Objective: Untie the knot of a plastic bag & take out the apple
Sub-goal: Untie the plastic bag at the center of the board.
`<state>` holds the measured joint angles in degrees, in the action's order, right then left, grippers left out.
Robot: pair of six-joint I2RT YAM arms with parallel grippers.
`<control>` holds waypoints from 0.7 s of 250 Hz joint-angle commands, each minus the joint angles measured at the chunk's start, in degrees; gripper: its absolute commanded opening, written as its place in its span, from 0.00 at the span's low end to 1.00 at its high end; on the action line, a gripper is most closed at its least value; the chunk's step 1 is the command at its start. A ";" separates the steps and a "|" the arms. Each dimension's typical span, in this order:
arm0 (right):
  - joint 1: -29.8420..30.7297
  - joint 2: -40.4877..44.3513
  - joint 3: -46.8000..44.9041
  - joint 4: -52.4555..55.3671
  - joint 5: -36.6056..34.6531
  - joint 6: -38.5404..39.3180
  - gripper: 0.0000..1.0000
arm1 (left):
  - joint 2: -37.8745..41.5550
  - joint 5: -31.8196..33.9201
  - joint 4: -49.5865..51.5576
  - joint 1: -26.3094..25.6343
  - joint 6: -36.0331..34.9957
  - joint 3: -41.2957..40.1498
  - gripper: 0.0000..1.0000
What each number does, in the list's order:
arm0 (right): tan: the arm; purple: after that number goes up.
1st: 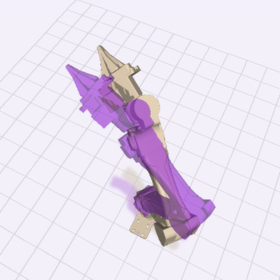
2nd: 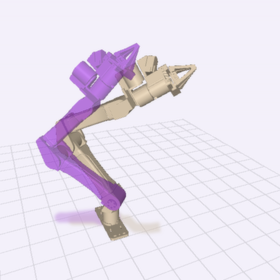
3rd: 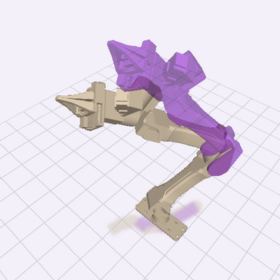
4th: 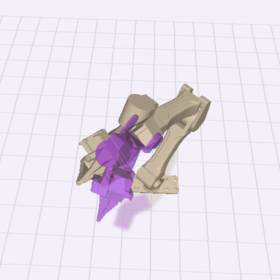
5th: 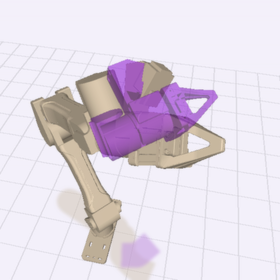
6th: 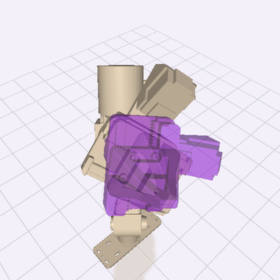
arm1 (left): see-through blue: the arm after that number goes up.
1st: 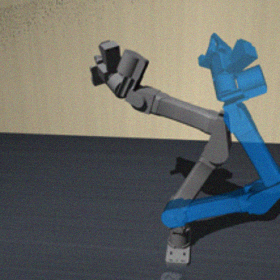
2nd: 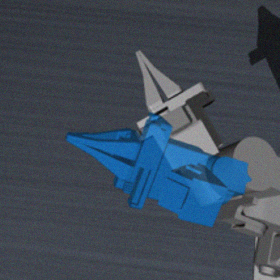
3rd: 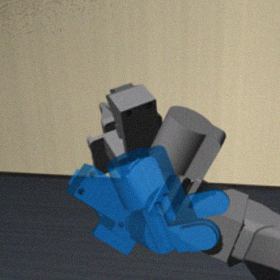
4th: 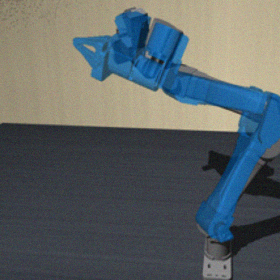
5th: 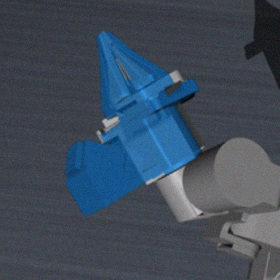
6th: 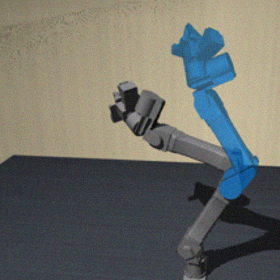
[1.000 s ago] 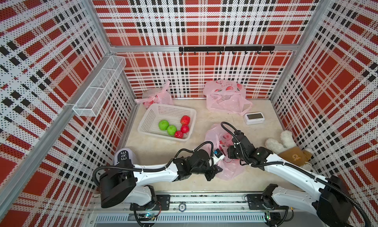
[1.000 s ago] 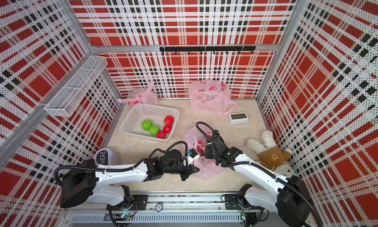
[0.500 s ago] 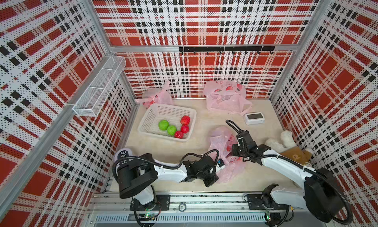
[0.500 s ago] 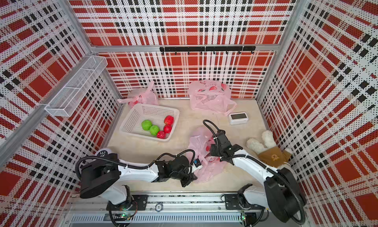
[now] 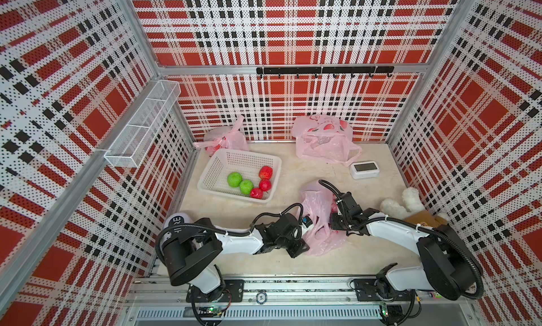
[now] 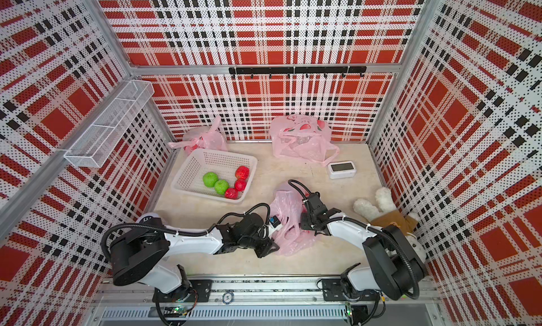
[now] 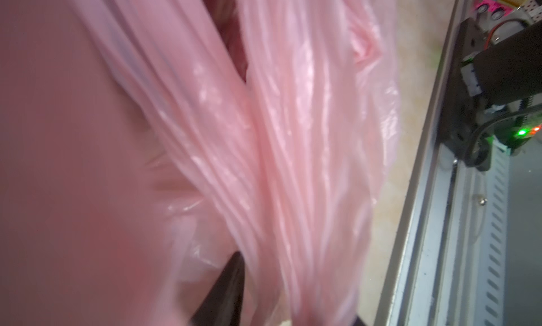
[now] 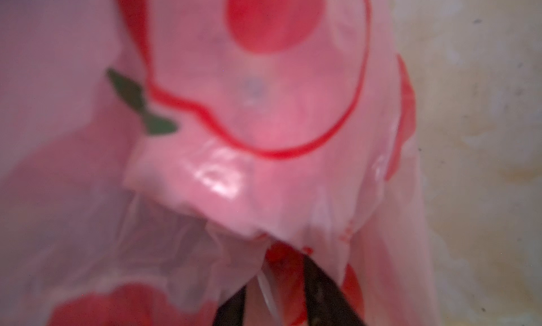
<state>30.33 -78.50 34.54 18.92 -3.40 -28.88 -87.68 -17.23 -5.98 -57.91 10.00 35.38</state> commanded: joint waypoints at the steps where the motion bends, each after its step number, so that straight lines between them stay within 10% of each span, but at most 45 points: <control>1: 2.14 5.85 1.72 0.34 0.22 0.15 0.61 | 4.31 -0.71 1.23 0.17 0.45 2.00 0.42; 66: 4.12 21.52 0.70 7.82 -1.52 -5.87 0.73 | 6.27 1.37 4.30 1.86 2.20 5.98 0.43; 175: 17.19 25.06 6.59 13.51 -5.08 -14.69 0.74 | 3.11 -1.50 3.23 2.03 1.34 7.87 0.36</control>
<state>45.67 -54.76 38.33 34.22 -7.01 -39.79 -83.07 -17.87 -2.46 -54.81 12.01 41.85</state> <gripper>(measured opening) 0.735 0.360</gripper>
